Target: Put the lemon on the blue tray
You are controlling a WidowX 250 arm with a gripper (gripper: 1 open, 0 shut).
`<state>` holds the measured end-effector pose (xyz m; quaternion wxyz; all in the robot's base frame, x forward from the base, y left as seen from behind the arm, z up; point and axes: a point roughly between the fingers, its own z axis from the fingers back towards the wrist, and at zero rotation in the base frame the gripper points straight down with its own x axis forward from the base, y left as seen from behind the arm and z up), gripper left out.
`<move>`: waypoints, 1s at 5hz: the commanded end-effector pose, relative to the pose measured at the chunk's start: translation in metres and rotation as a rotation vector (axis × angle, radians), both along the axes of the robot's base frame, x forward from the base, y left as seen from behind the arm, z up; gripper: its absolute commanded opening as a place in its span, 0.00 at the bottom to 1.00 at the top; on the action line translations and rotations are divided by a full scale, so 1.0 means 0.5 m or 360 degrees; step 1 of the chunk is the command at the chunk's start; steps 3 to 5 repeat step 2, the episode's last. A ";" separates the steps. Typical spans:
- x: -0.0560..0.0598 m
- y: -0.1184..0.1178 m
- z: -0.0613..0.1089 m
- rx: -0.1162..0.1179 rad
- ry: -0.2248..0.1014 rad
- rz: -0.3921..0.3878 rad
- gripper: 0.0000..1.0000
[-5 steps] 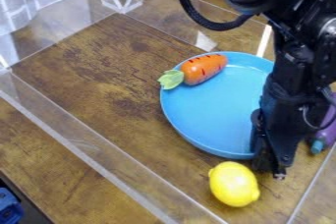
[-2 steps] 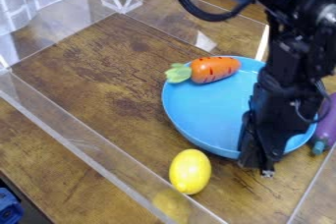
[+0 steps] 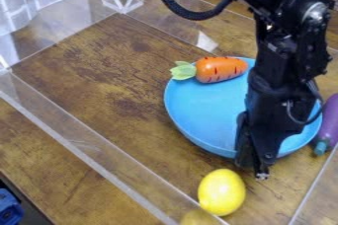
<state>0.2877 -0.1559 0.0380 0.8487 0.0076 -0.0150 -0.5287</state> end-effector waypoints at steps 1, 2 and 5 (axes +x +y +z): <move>0.015 -0.003 0.034 -0.0048 -0.0087 -0.0078 0.00; 0.019 -0.003 0.026 -0.0045 -0.0086 -0.0157 1.00; 0.019 -0.003 0.026 -0.0045 -0.0086 -0.0157 1.00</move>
